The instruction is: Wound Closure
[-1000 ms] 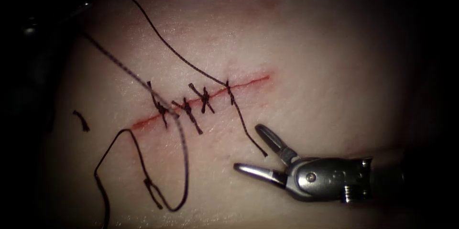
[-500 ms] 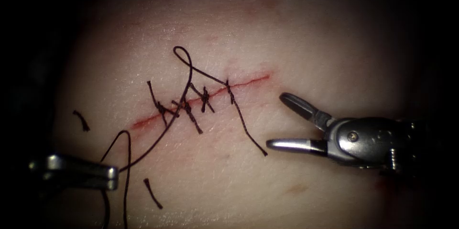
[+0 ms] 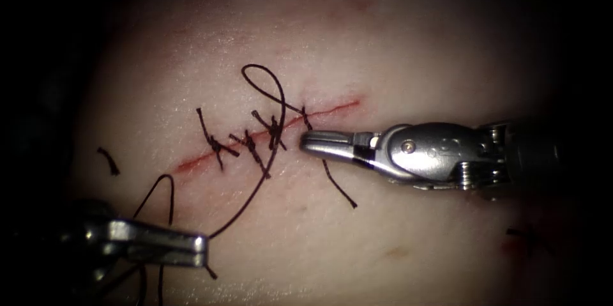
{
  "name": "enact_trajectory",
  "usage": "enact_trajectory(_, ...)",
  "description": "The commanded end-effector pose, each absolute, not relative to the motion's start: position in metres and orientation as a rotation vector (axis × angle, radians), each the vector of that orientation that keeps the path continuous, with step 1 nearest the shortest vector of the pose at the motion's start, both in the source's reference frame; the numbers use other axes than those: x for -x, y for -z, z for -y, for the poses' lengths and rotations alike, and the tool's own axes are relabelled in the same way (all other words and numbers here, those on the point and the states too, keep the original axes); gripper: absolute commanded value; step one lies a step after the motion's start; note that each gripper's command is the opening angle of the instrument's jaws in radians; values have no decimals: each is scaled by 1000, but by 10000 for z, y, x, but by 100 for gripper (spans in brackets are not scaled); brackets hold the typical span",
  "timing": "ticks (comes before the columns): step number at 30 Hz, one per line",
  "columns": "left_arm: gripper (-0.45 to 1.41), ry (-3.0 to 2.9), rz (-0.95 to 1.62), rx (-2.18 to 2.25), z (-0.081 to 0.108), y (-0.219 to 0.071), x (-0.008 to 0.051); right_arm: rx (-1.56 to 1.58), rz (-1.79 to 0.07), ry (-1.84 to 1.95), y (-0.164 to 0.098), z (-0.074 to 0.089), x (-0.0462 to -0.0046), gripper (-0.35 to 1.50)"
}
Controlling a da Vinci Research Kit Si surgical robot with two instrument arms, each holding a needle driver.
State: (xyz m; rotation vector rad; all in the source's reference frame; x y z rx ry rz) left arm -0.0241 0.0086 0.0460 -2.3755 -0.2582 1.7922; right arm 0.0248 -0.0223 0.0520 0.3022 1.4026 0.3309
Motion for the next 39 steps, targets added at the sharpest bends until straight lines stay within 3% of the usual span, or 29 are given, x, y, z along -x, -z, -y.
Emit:
enact_trajectory(1,-45,-1790,262,2372,-86,-467,250,-304,-1407,-333,-529,218,-263,-35)
enact_trajectory(11,-45,-1809,264,2329,-92,-502,270,-458,-1573,-402,-531,182,-290,-35)
enact_trajectory(24,-45,-1911,290,2183,-102,-600,287,-670,-1728,-337,-506,165,-285,-35)
enact_trajectory(30,-45,-1932,293,2148,-103,-630,278,-726,-1750,-287,-505,168,-279,-35)
enact_trajectory(39,-45,-1930,290,2137,-123,-640,271,-870,-1623,-9,-505,173,-275,-35)
